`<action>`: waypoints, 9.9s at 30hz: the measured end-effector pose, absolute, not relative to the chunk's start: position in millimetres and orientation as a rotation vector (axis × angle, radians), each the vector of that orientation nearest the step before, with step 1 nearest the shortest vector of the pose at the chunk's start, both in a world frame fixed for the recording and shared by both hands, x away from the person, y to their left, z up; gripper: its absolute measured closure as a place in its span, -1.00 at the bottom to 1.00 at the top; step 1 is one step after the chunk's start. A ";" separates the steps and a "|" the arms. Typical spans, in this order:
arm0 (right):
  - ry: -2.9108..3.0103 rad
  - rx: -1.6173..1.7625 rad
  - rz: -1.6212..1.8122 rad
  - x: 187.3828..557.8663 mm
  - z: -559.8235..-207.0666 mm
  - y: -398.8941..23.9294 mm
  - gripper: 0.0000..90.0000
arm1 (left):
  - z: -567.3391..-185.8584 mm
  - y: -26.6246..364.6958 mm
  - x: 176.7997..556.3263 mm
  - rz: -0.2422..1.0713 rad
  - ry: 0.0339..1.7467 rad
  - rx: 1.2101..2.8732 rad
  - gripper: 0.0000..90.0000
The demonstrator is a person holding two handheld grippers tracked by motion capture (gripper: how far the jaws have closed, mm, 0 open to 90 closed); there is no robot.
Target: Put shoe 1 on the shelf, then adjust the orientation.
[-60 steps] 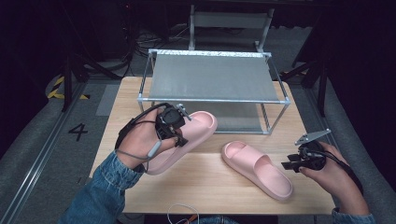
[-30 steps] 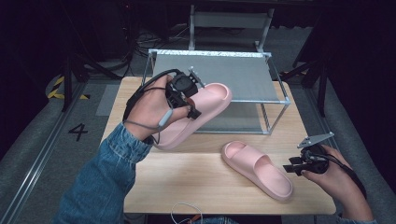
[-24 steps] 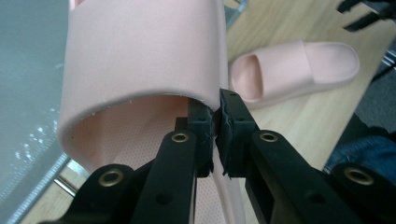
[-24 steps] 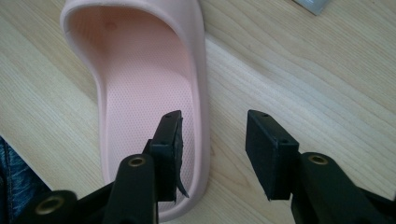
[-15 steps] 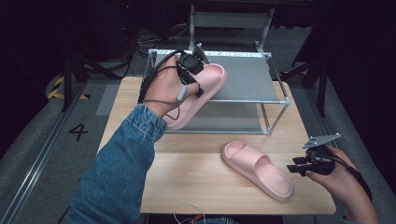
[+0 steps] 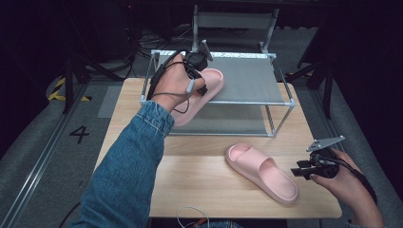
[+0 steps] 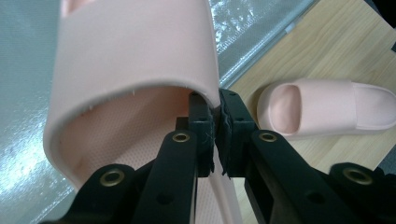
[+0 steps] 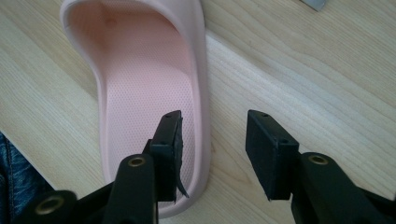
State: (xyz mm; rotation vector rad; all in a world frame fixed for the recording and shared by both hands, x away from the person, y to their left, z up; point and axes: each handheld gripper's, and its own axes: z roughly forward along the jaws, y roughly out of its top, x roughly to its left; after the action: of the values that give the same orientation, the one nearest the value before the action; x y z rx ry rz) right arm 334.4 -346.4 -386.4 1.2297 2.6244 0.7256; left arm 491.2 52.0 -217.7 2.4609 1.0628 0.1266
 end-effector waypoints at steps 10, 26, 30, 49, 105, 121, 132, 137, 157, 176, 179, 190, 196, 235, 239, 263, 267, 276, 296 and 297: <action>2.637 1.215 0.730 339.5 -387.2 -342.5 0.26 | -210.4 80.4 472.2 0.198 0.994 2.334 0.36; 2.684 1.168 0.724 351.9 -390.9 -326.2 0.26 | -226.7 164.4 441.1 0.378 1.150 2.239 0.64; 2.691 1.161 0.723 352.9 -392.6 -325.3 0.26 | -237.3 179.2 443.3 0.377 1.202 2.244 0.77; 2.696 1.176 0.726 350.1 -395.5 -327.9 0.25 | -257.1 155.5 428.5 0.145 1.011 2.273 0.80; 2.707 1.173 0.722 350.2 -398.4 -326.0 0.25 | -266.9 104.1 422.2 0.217 0.937 2.378 0.88; 2.696 1.183 0.718 346.2 -399.1 -330.4 0.24 | -273.2 99.1 467.7 0.163 0.976 2.299 0.89; 2.689 1.191 0.718 343.8 -399.0 -333.0 0.24 | -280.0 104.7 473.1 0.118 0.996 2.290 0.84; 2.693 1.189 0.714 343.5 -400.0 -331.6 0.24 | -273.1 110.4 464.5 0.123 0.967 2.279 0.81; 2.754 1.116 0.717 334.3 -393.6 -304.3 0.21 | -265.0 133.0 405.6 0.278 0.900 2.364 0.20; 2.862 0.988 0.692 333.1 -393.4 -264.1 0.16 | -303.1 147.3 359.7 0.244 0.888 2.392 -0.16; 2.872 0.967 0.674 332.5 -395.7 -258.1 0.17 | -311.3 153.2 359.7 0.204 0.894 2.387 -0.17; 2.883 0.928 0.640 333.8 -403.0 -242.1 0.30 | -324.6 157.8 363.2 0.199 0.902 2.458 -0.26; 2.858 0.938 0.599 336.0 -409.5 -231.9 0.52 | -330.3 154.3 364.6 0.182 0.895 2.496 -0.29; 2.808 0.872 0.732 330.2 -333.4 -226.0 0.83 | -335.8 166.8 364.7 0.164 0.905 2.509 -0.45; 2.800 0.869 0.734 333.5 -318.4 -225.9 0.83 | -335.9 167.5 365.3 0.153 0.900 2.515 -0.46; 2.753 0.828 0.848 359.4 -252.4 -216.7 0.81 | -345.0 183.9 353.5 0.144 0.977 2.507 -0.48; 2.725 0.855 0.894 368.5 -238.2 -221.5 0.81 | -348.6 185.3 351.0 0.140 0.990 2.521 -0.49; 2.659 0.923 0.890 397.9 -217.1 -221.5 0.82 | -349.2 187.3 342.7 0.143 1.015 2.507 -0.49; 2.568 1.002 0.880 462.4 -220.2 -197.6 0.85 | -351.6 189.4 343.2 0.135 1.008 2.516 -0.49; 2.553 0.998 0.882 464.8 -220.6 -195.5 0.85 | -351.9 189.2 343.6 0.131 1.005 2.515 -0.49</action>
State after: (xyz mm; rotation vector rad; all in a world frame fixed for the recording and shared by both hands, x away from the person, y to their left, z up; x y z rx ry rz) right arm 464.8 -195.5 -220.6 0.9984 2.5529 0.8815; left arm 343.6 189.2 -351.9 2.5145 1.0046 0.1308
